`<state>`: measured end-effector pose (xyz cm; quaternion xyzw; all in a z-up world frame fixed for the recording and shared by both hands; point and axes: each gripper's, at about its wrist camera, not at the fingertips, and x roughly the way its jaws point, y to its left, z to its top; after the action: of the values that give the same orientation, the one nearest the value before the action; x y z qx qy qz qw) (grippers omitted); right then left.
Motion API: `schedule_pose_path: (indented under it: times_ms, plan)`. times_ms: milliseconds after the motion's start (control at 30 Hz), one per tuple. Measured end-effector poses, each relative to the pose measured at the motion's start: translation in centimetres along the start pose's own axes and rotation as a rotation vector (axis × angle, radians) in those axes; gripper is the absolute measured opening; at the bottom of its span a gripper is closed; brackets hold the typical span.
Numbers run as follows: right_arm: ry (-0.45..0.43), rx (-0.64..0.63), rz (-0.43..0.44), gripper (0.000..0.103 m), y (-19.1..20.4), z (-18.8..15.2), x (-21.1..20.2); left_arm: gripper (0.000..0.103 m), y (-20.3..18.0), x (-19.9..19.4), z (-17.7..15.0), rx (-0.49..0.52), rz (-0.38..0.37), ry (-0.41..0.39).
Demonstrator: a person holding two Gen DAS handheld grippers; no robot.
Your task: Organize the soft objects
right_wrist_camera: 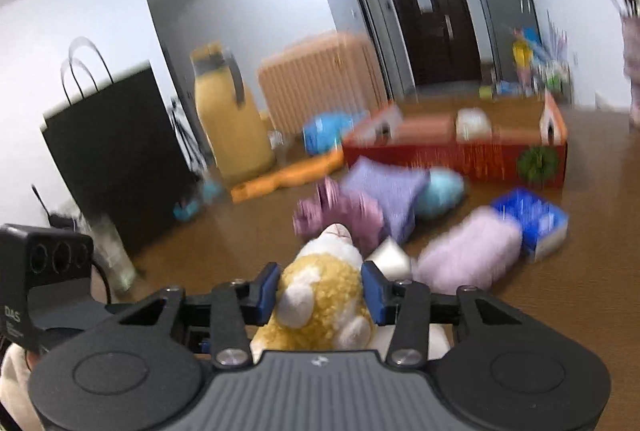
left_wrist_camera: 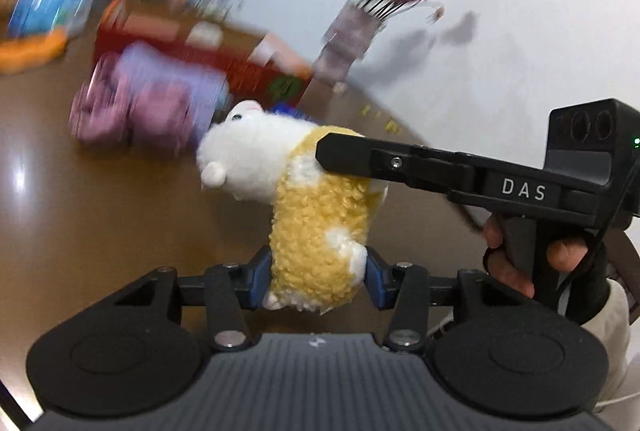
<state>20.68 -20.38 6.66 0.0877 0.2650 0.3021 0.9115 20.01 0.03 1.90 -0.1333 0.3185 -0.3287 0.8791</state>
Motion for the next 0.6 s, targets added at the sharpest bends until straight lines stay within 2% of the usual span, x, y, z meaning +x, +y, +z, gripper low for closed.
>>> schedule_pose_path:
  times_ms: [133, 267, 400, 600]
  plan:
    - [-0.143, 0.038, -0.033, 0.043, -1.9, 4.2, -0.6, 0.048, 0.3, 0.7, 6.9, 0.103, -0.028, -0.068]
    - [-0.23, 0.104, -0.099, 0.043, -6.4, 8.5, 1.3, 0.048, 1.5, 5.6, 14.1, 0.19, -0.054, -0.036]
    - [-0.244, 0.118, -0.181, 0.043, -11.8, 12.4, 4.9, 0.048, 2.6, 13.3, 20.9, 0.247, -0.047, 0.059]
    - [-0.182, 0.229, -0.256, 0.043, -20.6, 15.4, 11.7, 0.047, 5.5, 24.2, 25.9, 0.294, -0.028, 0.204]
